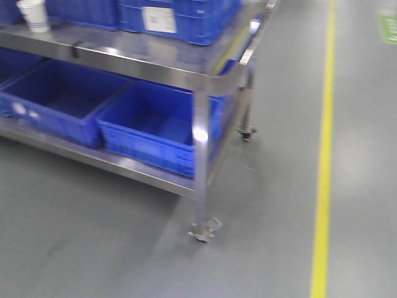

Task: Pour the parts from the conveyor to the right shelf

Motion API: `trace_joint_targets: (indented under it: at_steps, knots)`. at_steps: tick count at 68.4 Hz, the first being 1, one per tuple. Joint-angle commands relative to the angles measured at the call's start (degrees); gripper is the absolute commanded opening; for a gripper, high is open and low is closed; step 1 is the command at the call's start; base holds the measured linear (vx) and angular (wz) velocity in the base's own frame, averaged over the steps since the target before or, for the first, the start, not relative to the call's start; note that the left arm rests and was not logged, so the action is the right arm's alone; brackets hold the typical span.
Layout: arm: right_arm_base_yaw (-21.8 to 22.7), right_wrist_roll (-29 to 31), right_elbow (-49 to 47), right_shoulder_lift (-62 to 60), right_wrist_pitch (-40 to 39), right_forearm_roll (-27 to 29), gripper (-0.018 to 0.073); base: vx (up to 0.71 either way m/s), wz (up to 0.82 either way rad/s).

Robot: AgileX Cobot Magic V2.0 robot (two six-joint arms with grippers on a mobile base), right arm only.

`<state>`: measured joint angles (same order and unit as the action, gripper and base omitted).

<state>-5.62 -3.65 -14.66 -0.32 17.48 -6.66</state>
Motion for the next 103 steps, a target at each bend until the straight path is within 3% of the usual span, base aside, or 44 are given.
trace_joint_targets:
  at_steps: [1, 103]
  knots:
    - [0.0, 0.3, -1.5, 0.7, -4.8, -0.4, 0.006, 0.31, 0.81]
    - [0.0, 0.3, -1.5, 0.7, -4.8, -0.4, 0.006, 0.15, 0.8]
